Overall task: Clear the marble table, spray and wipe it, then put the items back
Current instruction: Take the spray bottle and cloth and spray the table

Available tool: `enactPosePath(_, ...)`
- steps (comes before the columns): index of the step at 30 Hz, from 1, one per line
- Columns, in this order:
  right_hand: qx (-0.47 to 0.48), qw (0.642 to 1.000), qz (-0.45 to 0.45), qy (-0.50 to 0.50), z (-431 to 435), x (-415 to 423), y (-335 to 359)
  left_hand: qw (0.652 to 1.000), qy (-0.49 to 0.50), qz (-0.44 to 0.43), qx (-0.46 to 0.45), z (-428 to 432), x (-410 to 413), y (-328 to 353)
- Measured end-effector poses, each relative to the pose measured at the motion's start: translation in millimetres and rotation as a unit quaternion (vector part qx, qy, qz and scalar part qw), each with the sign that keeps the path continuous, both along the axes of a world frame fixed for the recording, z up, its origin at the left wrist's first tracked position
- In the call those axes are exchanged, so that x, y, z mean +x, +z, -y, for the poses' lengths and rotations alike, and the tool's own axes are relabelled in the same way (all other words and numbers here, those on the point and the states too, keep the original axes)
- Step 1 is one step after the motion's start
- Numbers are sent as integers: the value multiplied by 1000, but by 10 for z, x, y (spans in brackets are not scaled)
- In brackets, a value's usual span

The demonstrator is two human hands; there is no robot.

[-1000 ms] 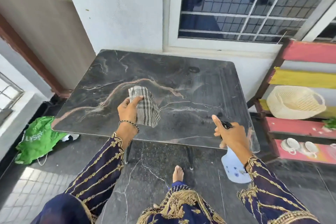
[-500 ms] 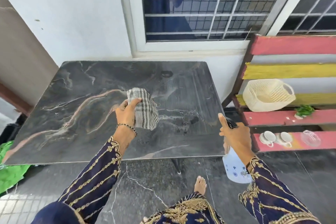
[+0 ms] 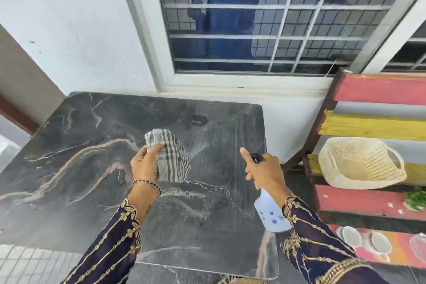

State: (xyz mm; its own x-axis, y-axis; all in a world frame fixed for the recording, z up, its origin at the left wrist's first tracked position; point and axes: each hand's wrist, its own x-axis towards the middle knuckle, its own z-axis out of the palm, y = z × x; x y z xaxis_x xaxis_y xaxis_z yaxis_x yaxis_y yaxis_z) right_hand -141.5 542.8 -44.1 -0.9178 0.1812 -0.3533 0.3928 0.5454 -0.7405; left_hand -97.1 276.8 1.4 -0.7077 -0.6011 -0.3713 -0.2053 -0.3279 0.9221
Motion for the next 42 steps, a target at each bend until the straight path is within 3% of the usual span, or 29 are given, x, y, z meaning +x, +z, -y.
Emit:
enactPosePath(3, 43, 997, -1, 64, -96, -309, -32, 1000, 21, 3, 3, -216, -148, -7)
enactPosePath(8, 122, 990, -54, 56, -141, -818, -90, 999, 39, 16, 14, -478, -308, -86)
enactPosePath(12, 86, 994, -48, 45, -254, -1231, -32, 999, 35, 25, 13, -599, -443, -162)
enactPosePath(21, 134, 985, -105, 36, -474, -1832, -184, 999, -6, 53, -12, -982, -939, -205)
enactPosePath(31, -6, 988, -136, -68, -1456, -1895, -456, 986, -162, 49, 6, -2086, -1718, -197)
enactPosePath(38, -58, 964, -192, -174, -2475, -1931, -431, 956, -285, 62, 31, -3099, -2184, -407)
enactPosePath(42, -32, 956, -243, -161, -3092, -1922, -515, 943, -324, 78, 24, -3558, -2412, -640)
